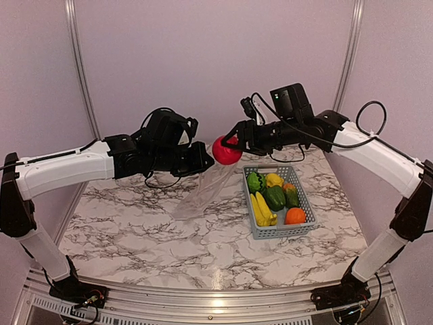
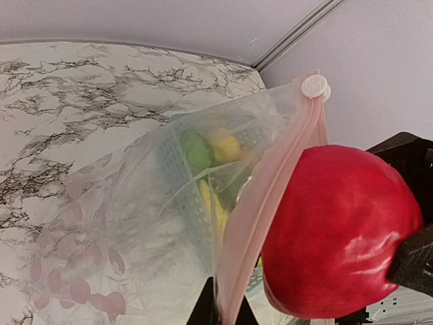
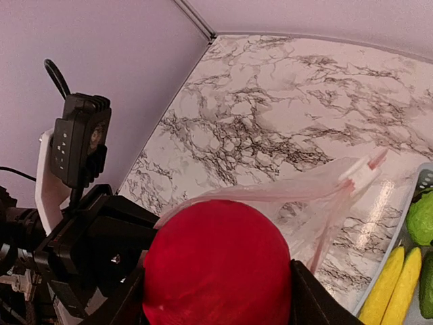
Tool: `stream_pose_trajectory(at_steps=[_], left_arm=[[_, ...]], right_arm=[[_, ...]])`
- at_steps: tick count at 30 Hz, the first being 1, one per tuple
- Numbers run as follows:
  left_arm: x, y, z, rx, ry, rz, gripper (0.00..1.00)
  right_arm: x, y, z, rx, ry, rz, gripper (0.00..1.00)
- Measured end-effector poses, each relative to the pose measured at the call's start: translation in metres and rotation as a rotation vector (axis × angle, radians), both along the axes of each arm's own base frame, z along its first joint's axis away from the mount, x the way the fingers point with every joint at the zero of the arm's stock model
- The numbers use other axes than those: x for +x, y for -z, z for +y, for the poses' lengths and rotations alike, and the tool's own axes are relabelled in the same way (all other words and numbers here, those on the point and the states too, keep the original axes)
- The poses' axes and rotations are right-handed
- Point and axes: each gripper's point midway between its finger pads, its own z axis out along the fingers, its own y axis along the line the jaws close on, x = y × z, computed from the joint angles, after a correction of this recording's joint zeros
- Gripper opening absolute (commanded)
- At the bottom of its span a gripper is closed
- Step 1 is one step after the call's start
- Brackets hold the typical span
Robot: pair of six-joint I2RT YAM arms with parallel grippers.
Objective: Place the food in the zip-top bag and seal the zipper
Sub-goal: Place the fake vegetable in the zipper food storage bag.
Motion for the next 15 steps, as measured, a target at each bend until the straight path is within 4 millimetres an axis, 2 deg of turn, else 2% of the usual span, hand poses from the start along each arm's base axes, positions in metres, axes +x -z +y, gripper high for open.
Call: stream_pose_trajectory(at_steps=[4,6,8,10,11,15], left_arm=[[0.0,0.0,0.0,0.0,-0.001,0.0,0.06],[0.001,0.0,0.0,0.0,-0.002,0.0,0.06],[0.001,0.0,0.001,-0.001,-0.006,0.001,0.06],[0.002,0.0,0.002,-0.001,-0.013,0.001,0.06],[0.003,0.0,0.003,0.0,-0.019,0.001,0.06],[0.005,-0.002,0.006,-0.003,-0.031,-0.003,0.06]], right_arm=[[0.006,0.015,-0.003,-0.058,0.025,0.021,0.51],[0.008,0.022,-0.003,-0.095,0.035,0.029,0.55],[0.009,0.027,-0.002,-0.129,0.04,0.033,0.63],[0.009,0.029,0.001,-0.157,0.038,0.033,0.85],[0.009,0.03,0.002,-0.167,0.035,0.031,0.9],[0.004,0.025,0.008,-0.153,0.008,0.035,0.93]])
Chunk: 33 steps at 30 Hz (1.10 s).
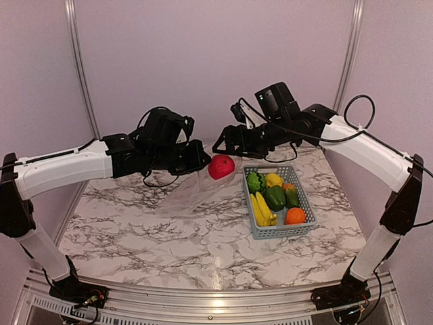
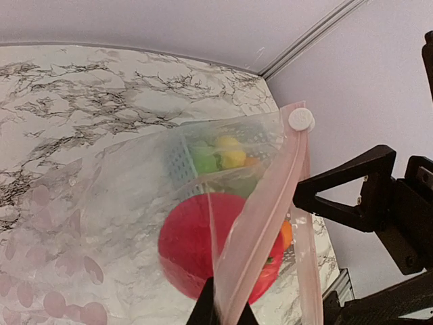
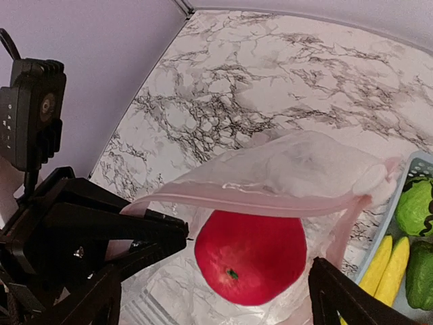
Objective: Place the food in the zip-top bag and seal the zipper
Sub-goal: Place the fake vegetable in the zipper food storage bag.
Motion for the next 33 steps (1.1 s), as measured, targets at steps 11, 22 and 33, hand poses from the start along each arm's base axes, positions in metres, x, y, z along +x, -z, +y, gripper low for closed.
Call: stream_pose_trajectory(at_steps=[11,22,33], left_arm=[[0.006,0.011,0.021,0.074,-0.04,-0.023,0.05],[0.019,-0.051,0.121,0.391,-0.185,-0.141,0.0],[0.004,-0.011,0.128,0.536,-0.082,-0.072,0.0]], right_arm=[[-0.007,-0.055,0.0,0.084,-0.011,-0.082,0.92],[0.009,-0.065,-0.058,0.049,0.111,-0.137,0.98],[0.033,-0.02,-0.12,-0.116,0.27,-0.11,0.98]])
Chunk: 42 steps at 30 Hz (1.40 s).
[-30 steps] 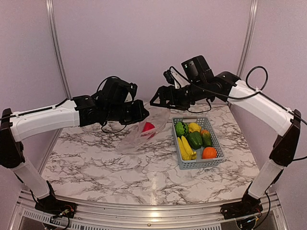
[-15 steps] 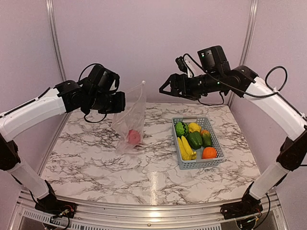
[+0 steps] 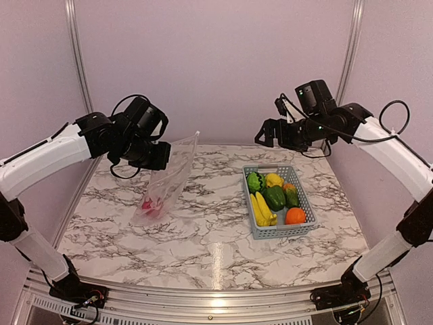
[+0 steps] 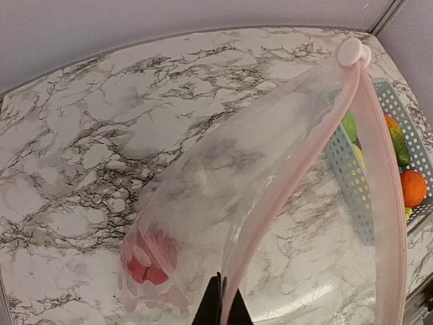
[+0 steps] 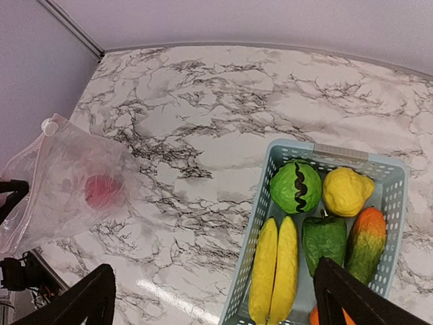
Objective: Place the food in the zip-top bag and seal the zipper
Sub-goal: Pass from the left arm to the right
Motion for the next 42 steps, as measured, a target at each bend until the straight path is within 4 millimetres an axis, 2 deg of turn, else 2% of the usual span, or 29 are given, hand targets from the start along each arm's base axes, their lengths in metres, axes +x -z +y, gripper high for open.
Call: stream_pose_trajectory(at_steps=[2,5,8,12,15,17,22,25,28,30,32,35,38,42], left_arm=[[-0.003,0.03,-0.01,0.001,0.02,0.078,0.0],[-0.007,0.049,-0.018,-0.012,0.031,0.137,0.0],[-0.008,0.049,-0.024,-0.049,0.038,0.149,0.0],[-0.006,0.045,-0.031,-0.088,0.043,0.14,0.0],[-0.005,0.042,-0.035,-0.108,0.049,0.134,0.0],[-0.004,0.041,-0.038,-0.12,0.056,0.132,0.0],[0.002,0.04,-0.051,-0.153,0.076,0.126,0.01],[0.006,0.04,-0.058,-0.168,0.078,0.123,0.01],[0.011,0.039,-0.065,-0.188,0.083,0.119,0.0],[0.013,0.039,-0.071,-0.199,0.086,0.118,0.0],[0.015,0.041,-0.075,-0.209,0.087,0.119,0.0],[0.014,0.043,-0.081,-0.215,0.091,0.122,0.0],[0.01,0.042,-0.086,-0.223,0.101,0.122,0.01],[0.005,0.041,-0.092,-0.232,0.109,0.122,0.01]], right_arm=[[-0.001,0.019,-0.002,-0.032,0.003,0.039,0.99],[-0.002,0.043,-0.005,-0.076,0.01,0.091,0.99],[-0.006,0.064,-0.009,-0.114,0.016,0.133,0.98],[-0.01,0.079,-0.014,-0.142,0.019,0.166,0.99],[-0.014,0.088,-0.013,-0.145,0.009,0.189,0.94],[-0.017,0.09,-0.006,-0.113,-0.017,0.204,0.91],[-0.019,0.071,0.028,0.037,-0.104,0.202,0.9],[-0.011,0.048,0.066,0.094,-0.178,0.174,0.92],[-0.008,0.026,0.115,0.161,-0.274,0.136,0.92],[-0.011,0.023,0.14,0.202,-0.321,0.144,0.92],[-0.015,0.029,0.157,0.227,-0.351,0.174,0.91],[-0.012,0.039,0.169,0.239,-0.353,0.216,0.84],[-0.005,0.05,0.175,0.231,-0.332,0.243,0.7],[-0.001,0.061,0.172,0.209,-0.295,0.275,0.38]])
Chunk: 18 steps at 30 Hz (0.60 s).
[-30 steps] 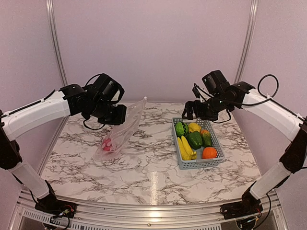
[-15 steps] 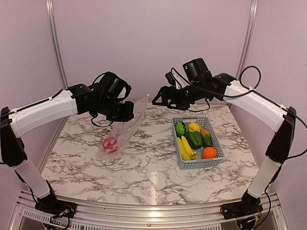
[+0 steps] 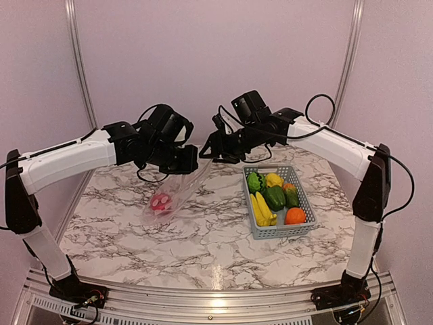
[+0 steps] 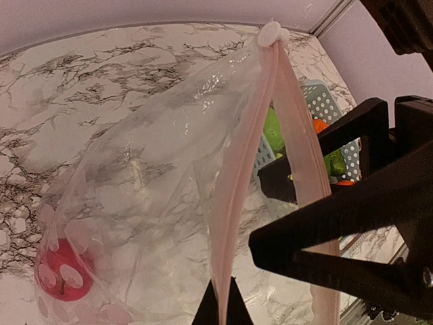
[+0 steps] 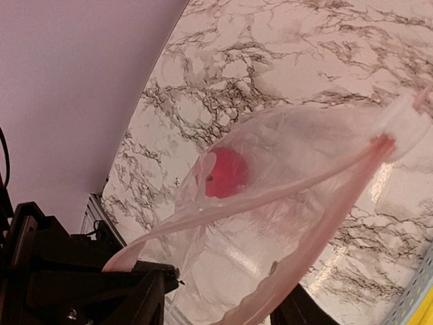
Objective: Place the food in the zip-top bag and seal the zipper
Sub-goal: Pass from the left arm to the right, then pass from the right arm to the left
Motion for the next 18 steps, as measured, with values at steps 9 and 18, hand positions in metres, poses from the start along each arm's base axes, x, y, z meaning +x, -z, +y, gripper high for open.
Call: stream_pose_trajectory(at_steps=[9,18], left_arm=[[-0.004,0.005,-0.001,0.005,-0.033,0.006,0.21],[0.0,-0.001,0.006,0.039,-0.089,-0.011,0.08]], right_arm=[[-0.001,0.006,-0.004,-0.022,0.024,0.033,0.0],[-0.002,0.007,-0.004,-0.025,0.016,0.028,0.0]])
